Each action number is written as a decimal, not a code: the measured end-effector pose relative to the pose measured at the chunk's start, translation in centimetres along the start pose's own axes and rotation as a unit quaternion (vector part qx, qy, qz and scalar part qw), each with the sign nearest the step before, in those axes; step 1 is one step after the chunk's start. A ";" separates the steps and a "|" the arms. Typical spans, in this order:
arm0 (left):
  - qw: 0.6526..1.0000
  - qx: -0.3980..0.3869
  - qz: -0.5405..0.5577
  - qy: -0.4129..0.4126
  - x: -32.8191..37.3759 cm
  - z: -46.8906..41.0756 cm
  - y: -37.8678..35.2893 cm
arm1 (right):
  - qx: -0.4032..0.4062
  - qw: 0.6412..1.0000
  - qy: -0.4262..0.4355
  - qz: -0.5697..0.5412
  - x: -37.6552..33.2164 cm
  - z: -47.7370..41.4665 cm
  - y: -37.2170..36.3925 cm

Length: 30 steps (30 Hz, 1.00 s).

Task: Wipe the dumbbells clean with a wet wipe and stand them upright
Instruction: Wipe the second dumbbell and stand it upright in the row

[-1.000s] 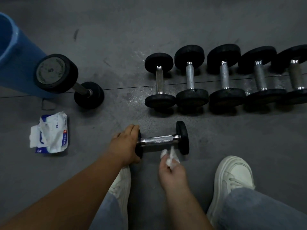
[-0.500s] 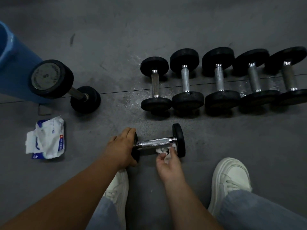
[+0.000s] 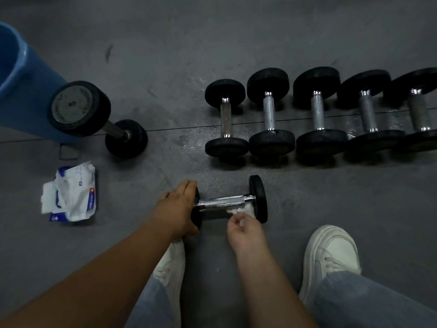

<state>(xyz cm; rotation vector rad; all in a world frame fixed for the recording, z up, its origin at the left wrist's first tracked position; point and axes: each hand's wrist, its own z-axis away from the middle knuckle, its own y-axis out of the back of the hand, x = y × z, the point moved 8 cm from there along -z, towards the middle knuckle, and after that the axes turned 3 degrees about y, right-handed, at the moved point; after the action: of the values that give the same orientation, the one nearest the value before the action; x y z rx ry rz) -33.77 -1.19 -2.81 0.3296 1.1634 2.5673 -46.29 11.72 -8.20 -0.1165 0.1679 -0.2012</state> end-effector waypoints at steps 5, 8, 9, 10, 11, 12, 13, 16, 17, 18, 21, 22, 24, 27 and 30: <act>1.000 0.000 0.001 -0.006 0.0 -0.1 0.1 | -0.115 0.876 0.304 0.357 -1.4 5.0 -1.8; 1.000 0.000 0.004 -0.008 0.0 0.1 -0.1 | -0.195 0.646 0.481 0.561 -1.8 8.4 -6.7; 1.000 0.000 0.005 -0.007 0.0 0.1 -0.1 | -0.208 0.587 0.511 0.592 -1.7 8.5 -7.2; 1.000 0.002 0.006 -0.007 0.1 0.1 0.0 | -0.213 0.529 0.535 0.624 -1.5 8.2 -7.0; 1.000 0.005 0.005 -0.008 0.1 -0.1 0.0 | -0.198 0.487 0.531 0.665 -1.2 7.2 -6.1; 1.000 0.006 0.004 -0.007 0.0 -0.1 0.0 | -0.158 0.454 0.522 0.705 -1.1 6.1 -4.9; 1.000 0.005 0.003 -0.006 0.0 -0.2 0.0 | -0.127 0.428 0.514 0.732 -0.6 5.3 -3.5; 1.000 -0.002 -0.001 -0.004 0.0 -0.1 0.0 | -0.123 0.392 0.473 0.779 1.5 3.7 -1.4; 1.000 -0.002 0.000 -0.003 -0.1 -0.1 0.0 | -0.110 0.393 0.468 0.784 1.5 3.4 -1.6; 1.000 -0.004 0.001 -0.002 -0.1 -0.1 -0.1 | -0.103 0.392 0.456 0.792 1.3 3.3 -2.2; 1.000 -0.004 -0.001 0.000 -0.1 0.0 0.0 | -0.066 0.368 0.438 0.818 -0.6 3.2 -5.5; 1.000 -0.004 -0.002 -0.002 0.0 0.1 0.1 | -0.063 0.359 0.425 0.829 -1.1 3.2 -6.0; 1.000 -0.007 -0.001 -0.002 0.2 0.3 0.2 | -0.072 0.339 0.416 0.841 -1.2 3.8 -5.6; 1.000 -0.001 0.006 0.000 0.4 0.6 0.4 | -0.100 0.335 0.404 0.845 -0.7 4.4 -4.4; 1.000 0.000 0.006 0.001 0.4 0.7 0.4 | -0.058 0.389 0.386 0.834 -1.6 3.7 -5.8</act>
<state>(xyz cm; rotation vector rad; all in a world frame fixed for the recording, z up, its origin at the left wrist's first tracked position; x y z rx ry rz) -34.03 -0.81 -2.07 0.3359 1.1650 2.5782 -48.25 6.76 -3.57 0.0719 1.1693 1.9172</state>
